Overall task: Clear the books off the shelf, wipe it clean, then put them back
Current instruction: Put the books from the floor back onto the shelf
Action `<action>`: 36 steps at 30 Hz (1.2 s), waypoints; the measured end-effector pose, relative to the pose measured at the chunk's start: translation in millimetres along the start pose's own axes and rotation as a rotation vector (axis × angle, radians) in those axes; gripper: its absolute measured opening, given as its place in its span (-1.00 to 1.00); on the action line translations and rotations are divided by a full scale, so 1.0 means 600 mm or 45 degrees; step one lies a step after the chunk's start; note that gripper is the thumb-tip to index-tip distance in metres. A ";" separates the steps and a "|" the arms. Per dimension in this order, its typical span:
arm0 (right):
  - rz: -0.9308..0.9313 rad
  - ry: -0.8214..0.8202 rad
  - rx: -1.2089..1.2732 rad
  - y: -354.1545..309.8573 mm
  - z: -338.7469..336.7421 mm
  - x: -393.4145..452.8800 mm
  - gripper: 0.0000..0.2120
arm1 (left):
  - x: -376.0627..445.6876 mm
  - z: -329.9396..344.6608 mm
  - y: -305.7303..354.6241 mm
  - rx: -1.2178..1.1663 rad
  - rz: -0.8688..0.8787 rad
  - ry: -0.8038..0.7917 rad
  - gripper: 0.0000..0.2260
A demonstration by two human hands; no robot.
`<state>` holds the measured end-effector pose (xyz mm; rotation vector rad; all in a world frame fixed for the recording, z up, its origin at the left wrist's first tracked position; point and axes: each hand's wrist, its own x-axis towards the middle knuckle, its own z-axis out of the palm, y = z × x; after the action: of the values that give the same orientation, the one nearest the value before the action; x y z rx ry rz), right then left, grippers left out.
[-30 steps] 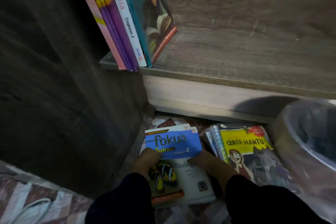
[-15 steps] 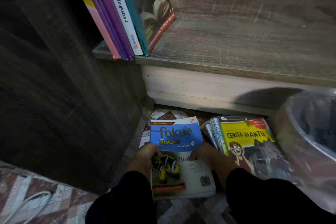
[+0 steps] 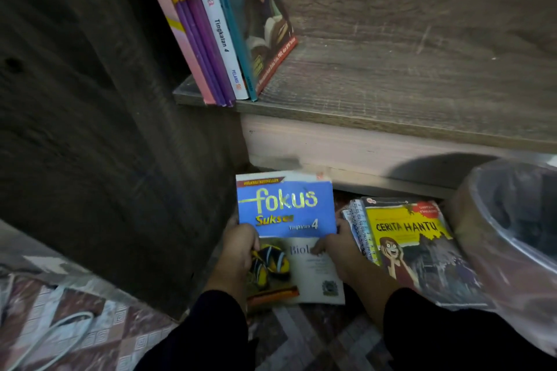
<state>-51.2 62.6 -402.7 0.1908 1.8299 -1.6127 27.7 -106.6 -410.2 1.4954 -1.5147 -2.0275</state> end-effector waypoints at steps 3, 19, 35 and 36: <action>-0.228 0.013 0.056 -0.020 0.011 -0.003 -0.42 | -0.012 -0.004 0.032 -0.092 0.171 -0.054 -0.41; -0.419 0.021 -0.318 -0.019 -0.023 -0.050 -0.73 | -0.079 -0.026 0.037 0.218 0.289 -0.005 -0.58; -0.591 -0.126 -0.268 -0.291 -0.138 -0.303 -0.43 | -0.389 -0.033 0.325 0.573 0.682 -0.318 -0.51; -0.609 -0.112 -0.248 -0.314 -0.149 -0.314 -0.41 | -0.408 -0.026 0.348 0.591 0.693 -0.349 -0.49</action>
<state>-42.1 163.8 -140.5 -0.4289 2.0512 -1.6994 74.9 -50.2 -96.6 0.7846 -2.3121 -1.6664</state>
